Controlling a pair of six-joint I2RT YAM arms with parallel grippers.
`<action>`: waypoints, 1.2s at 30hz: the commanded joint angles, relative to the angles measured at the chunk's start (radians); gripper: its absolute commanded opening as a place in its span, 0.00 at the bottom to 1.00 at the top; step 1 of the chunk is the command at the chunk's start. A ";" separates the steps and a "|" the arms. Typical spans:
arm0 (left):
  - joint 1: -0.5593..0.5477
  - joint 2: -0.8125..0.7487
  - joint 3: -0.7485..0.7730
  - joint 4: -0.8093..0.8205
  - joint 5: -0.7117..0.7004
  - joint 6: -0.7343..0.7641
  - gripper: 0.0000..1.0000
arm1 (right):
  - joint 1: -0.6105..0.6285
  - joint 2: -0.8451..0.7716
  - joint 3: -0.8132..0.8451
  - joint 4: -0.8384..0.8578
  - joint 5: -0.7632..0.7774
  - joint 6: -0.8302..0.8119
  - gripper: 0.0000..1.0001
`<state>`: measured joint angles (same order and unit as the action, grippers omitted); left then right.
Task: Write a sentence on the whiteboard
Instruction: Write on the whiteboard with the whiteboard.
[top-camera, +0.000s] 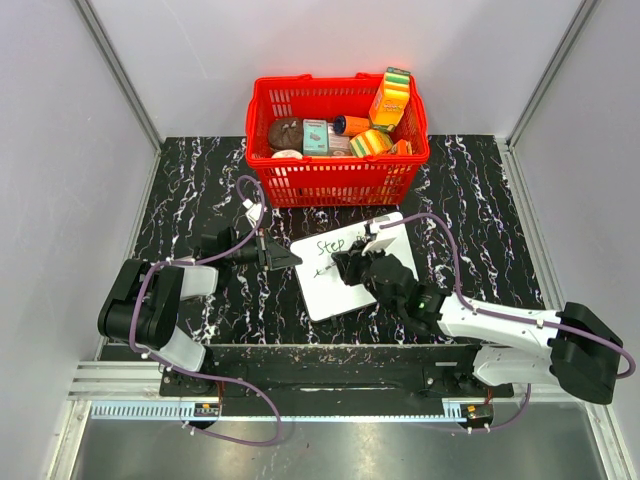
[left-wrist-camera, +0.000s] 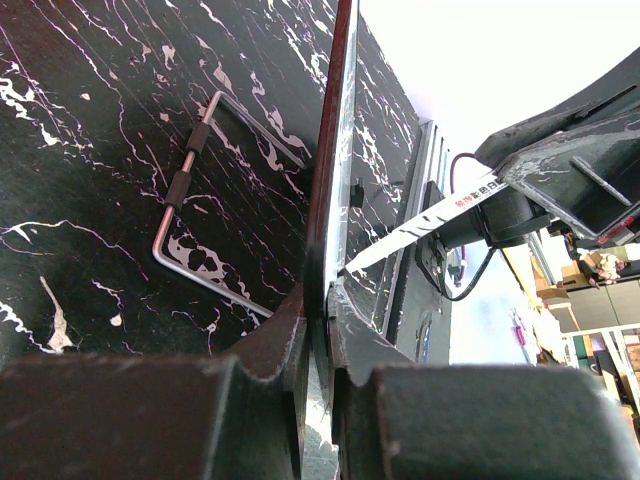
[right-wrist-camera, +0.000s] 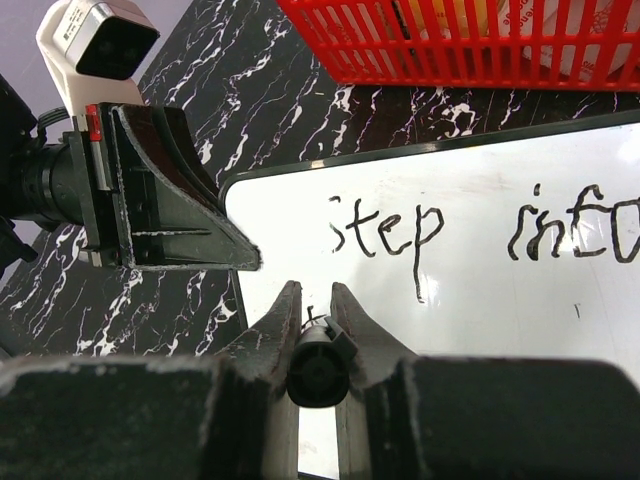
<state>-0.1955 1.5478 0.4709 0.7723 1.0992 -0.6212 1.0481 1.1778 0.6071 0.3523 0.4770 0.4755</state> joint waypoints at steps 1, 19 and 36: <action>-0.013 0.018 0.012 0.007 -0.013 0.081 0.00 | 0.006 -0.015 -0.018 -0.021 0.008 0.014 0.00; -0.012 0.017 0.011 0.008 -0.013 0.081 0.00 | 0.006 -0.038 -0.053 -0.052 -0.012 0.041 0.00; -0.013 0.017 0.011 0.007 -0.013 0.080 0.00 | 0.004 -0.110 -0.009 -0.019 0.048 0.003 0.00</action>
<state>-0.1955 1.5482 0.4709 0.7719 1.0992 -0.6212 1.0485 1.1065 0.5621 0.2985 0.4648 0.5102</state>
